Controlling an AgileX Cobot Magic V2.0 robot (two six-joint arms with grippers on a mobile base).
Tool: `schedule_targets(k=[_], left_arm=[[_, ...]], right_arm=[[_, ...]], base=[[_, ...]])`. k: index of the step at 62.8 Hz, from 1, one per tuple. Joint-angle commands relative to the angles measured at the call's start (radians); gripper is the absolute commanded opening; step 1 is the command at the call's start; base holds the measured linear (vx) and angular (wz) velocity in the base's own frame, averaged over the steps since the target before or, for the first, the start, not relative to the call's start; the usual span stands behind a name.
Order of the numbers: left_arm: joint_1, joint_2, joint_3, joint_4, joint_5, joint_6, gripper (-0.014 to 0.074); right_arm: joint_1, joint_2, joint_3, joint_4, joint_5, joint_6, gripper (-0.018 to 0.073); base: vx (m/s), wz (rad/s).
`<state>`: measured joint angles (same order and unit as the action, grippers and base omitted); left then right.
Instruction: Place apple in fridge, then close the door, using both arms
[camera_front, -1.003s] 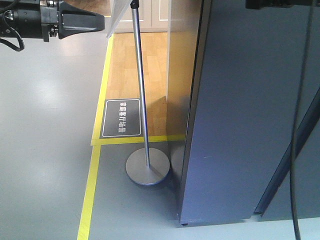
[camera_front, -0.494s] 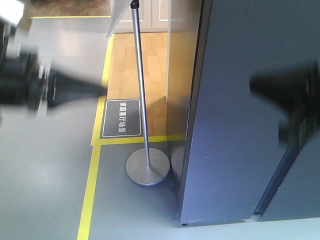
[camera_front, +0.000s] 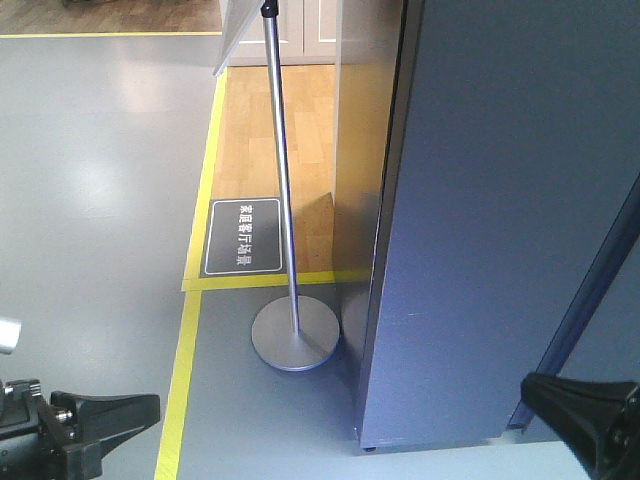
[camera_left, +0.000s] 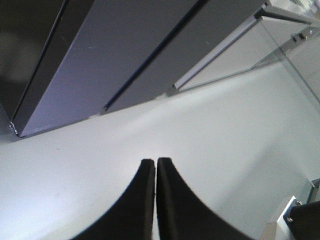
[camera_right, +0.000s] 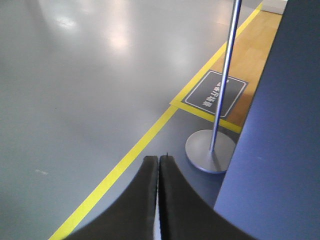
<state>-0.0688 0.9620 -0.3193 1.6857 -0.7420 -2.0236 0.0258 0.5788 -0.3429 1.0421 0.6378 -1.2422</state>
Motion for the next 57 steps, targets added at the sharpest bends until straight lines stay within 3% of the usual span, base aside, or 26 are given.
schedule_targets(k=[1, 15, 27, 37, 52, 57], left_arm=[[-0.002, -0.014, -0.017, -0.093, -0.017, 0.003, -0.0008], [-0.002, -0.013, -0.017, -0.222, -0.087, 0.000, -0.0008], [-0.002, -0.013, -0.017, -0.374, -0.282, 0.000, -0.0008], [-0.002, -0.013, -0.017, -0.429, -0.398, -0.007, -0.0008], [-0.002, -0.013, -0.017, -0.816, -0.395, -0.067, -0.0008], [-0.002, -0.012, -0.017, -0.887, -0.387, -0.051, -0.0008]], right_arm=[[-0.002, -0.001, -0.024, 0.042, 0.017, -0.010, -0.0005], [-0.002, -0.001, -0.024, 0.042, 0.077, -0.010, -0.0005], [-0.002, -0.001, -0.024, 0.042, 0.106, -0.010, -0.0005], [-0.002, -0.001, -0.024, 0.042, 0.108, -0.010, -0.0003], [-0.002, -0.001, -0.024, 0.042, 0.107, -0.010, -0.0003], [-0.002, -0.001, -0.024, 0.042, 0.108, -0.010, -0.0003]], base=[[0.00, 0.00], [0.00, 0.00], [0.00, 0.00], [0.00, 0.00], [0.00, 0.00], [0.00, 0.00]])
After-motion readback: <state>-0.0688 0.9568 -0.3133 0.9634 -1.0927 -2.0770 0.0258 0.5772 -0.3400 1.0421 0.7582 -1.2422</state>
